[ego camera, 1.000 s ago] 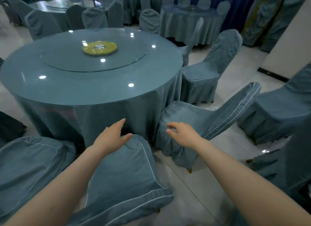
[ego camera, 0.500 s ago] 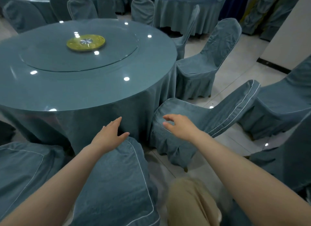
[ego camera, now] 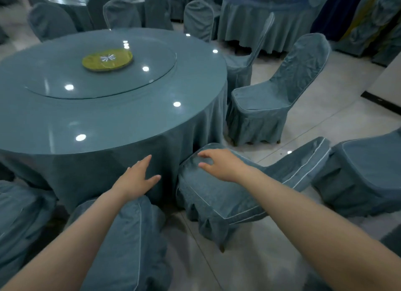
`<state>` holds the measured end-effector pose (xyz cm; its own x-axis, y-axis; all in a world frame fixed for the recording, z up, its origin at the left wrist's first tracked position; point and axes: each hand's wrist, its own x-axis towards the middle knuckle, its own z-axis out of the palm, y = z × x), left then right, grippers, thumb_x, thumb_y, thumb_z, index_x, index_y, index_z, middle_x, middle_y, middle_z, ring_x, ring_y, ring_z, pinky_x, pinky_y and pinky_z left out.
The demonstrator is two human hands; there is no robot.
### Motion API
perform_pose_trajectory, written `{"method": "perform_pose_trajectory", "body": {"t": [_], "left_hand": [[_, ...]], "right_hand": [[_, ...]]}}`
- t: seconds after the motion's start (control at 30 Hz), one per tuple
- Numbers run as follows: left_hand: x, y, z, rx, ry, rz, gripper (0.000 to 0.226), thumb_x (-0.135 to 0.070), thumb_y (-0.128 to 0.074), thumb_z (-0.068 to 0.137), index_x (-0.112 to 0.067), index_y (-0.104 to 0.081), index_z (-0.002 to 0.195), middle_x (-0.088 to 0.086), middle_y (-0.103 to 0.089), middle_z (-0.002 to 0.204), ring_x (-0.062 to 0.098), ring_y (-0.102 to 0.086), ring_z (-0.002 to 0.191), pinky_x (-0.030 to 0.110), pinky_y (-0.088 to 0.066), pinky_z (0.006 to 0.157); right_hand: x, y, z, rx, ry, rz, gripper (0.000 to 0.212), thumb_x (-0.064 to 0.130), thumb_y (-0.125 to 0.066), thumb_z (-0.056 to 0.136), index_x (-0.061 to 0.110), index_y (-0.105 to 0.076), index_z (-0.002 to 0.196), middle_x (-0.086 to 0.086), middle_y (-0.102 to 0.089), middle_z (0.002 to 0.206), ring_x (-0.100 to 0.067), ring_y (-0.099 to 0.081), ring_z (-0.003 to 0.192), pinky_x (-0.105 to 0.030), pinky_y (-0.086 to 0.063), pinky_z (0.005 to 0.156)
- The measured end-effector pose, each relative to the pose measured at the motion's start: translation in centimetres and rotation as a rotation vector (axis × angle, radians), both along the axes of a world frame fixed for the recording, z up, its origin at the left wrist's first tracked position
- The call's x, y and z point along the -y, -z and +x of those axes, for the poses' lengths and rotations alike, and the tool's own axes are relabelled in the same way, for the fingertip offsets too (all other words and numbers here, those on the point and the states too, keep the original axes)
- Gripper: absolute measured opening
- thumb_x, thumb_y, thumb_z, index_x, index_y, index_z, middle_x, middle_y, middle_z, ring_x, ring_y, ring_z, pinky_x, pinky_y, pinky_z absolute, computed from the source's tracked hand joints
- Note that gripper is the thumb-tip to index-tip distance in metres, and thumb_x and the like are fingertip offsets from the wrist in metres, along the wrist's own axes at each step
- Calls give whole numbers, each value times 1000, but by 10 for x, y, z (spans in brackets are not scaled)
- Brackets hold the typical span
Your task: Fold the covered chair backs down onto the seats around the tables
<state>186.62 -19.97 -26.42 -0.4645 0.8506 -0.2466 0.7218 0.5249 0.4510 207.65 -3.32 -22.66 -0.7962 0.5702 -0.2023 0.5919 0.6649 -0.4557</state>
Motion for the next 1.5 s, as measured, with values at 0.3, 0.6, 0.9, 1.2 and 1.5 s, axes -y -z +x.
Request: {"method": "perform_pose_trajectory", "body": {"t": [0.3,0.6,0.9,1.2,1.5], "left_hand": [[-98,-7,54,62,15,13,77,-49,-54,89,-26,-13,150,-1,-30,153,22,-38,134,36,-31,109],[-161,4,63,123,57,-1,77,-50,-54,89,-30,-12,150,-4,-28,153,19,-40,131,28,-33,99],[-205,19,90,159,78,-30,75,-47,-56,89,-34,-14,149,-7,-31,152,16,-42,130,24,-33,96],[-249,35,179,299,-136,30,68,-42,-57,90,-24,-26,147,-8,-35,149,9,-36,134,25,-27,111],[-256,16,284,418,-208,-85,40,-37,-53,93,-23,-53,131,-11,-57,129,-1,-51,117,16,-34,102]], "right_hand": [[-81,-11,80,-4,84,11,46,35,-52,95,16,-49,137,-1,-52,140,-19,-45,130,-29,-32,107],[-141,-16,98,95,130,28,45,39,-50,94,20,-51,135,4,-53,138,-17,-47,128,-33,-37,106],[-208,-5,108,134,74,-13,46,40,-51,93,22,-51,135,5,-54,137,-15,-49,125,-31,-38,103],[-293,19,147,195,-263,-32,44,37,-49,95,19,-51,135,1,-54,137,-16,-50,124,-27,-37,99],[-325,30,194,142,-556,-133,36,47,-48,94,21,-67,111,3,-69,108,-16,-60,98,-25,-41,77]]}}
